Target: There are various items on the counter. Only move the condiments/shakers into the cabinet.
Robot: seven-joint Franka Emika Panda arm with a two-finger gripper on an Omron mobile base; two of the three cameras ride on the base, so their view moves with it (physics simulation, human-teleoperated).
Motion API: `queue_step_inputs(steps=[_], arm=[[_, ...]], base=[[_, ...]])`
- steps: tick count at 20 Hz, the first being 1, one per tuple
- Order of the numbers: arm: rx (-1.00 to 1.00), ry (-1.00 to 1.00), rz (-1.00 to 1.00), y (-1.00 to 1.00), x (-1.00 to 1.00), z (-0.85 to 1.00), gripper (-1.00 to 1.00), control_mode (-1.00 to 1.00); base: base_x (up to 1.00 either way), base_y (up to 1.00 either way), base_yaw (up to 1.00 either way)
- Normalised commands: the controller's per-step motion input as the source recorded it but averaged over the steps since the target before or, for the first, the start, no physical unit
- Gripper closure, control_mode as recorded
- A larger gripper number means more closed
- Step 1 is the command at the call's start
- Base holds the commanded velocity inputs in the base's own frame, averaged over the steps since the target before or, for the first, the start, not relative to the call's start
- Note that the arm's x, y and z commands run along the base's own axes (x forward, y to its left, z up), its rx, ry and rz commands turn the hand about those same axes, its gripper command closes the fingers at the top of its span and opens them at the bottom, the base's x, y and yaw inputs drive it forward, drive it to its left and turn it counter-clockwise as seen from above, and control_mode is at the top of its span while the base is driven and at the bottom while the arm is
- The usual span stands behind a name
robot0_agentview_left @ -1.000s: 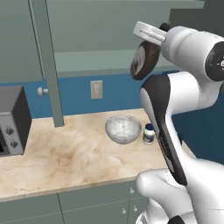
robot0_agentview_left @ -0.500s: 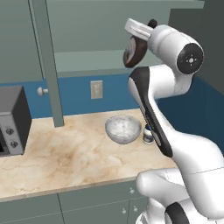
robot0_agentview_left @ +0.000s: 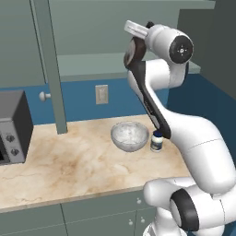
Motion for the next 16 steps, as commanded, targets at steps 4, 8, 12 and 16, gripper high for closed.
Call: queue_step_inputs(steps=[4, 8, 12, 16], arm=[[-0.03, 0.08, 0.0, 0.0, 0.56, -0.35, 1.0, -1.0], [-0.06, 0.04, 0.01, 0.0, 0.28, -0.26, 1.0, -1.0], [0.0, 0.0, 0.02, 0.06, -0.03, 0.0, 1.0, -1.0], [0.0, -0.07, 0.04, 0.06, -0.21, 0.1, 1.0, -1.0]], base=[[0.0, 0.0, 0.0], [0.0, 0.0, 0.0], [0.0, 0.0, 0.0], [0.0, 0.0, 0.0]])
